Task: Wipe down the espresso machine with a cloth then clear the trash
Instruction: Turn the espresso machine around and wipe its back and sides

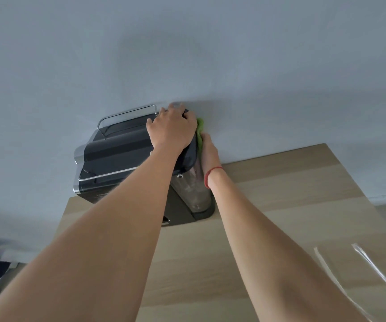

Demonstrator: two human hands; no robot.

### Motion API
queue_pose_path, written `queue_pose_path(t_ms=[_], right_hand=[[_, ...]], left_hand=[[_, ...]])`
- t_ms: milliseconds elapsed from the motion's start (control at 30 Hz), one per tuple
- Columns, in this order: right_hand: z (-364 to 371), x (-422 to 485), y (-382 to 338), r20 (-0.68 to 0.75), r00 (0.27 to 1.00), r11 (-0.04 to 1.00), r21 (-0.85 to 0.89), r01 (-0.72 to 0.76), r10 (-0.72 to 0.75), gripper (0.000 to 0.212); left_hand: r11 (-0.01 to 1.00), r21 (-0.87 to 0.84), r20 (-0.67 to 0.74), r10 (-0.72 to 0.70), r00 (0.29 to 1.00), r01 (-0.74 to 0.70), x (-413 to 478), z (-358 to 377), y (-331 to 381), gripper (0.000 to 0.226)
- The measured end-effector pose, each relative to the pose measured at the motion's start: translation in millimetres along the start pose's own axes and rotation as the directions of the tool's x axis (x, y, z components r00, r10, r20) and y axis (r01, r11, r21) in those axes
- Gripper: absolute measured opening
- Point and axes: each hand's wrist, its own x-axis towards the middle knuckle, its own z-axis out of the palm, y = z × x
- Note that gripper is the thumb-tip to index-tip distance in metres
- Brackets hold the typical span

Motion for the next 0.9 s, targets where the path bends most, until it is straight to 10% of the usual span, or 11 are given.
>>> queue_pose_path(t_ms=[100,267,400,733,900], right_hand=[[-20.0,19.2,38.0,-0.122,0.991,0.991,-0.112,-0.067,0.053,0.073],[-32.5,1.1,53.3,-0.04,0.986,0.984,0.077,-0.159,0.162,0.046],[-16.7,-9.3,27.9,-0.038,0.992,0.993,0.006,-0.122,0.122,0.075],[16.9,-21.0,-13.7,-0.093,0.983,0.988,-0.004,0.156,-0.156,0.042],[-7.7,-27.0,23.8,-0.156,0.988,0.999,0.049,-0.005,0.013,0.044]], left_hand=[[1.0,-0.008,-0.006,0.005,1.0,-0.005,2.3,1.2,-1.6,0.035],[1.0,-0.009,-0.025,0.015,1.0,-0.015,4.1,4.1,-3.3,0.033],[1.0,-0.019,-0.022,0.008,1.0,-0.008,4.1,3.8,-3.9,0.035],[1.0,0.005,-0.009,0.017,1.0,-0.017,4.2,3.5,-3.9,0.039],[1.0,0.001,-0.009,0.014,1.0,-0.014,5.3,3.9,-4.9,0.038]])
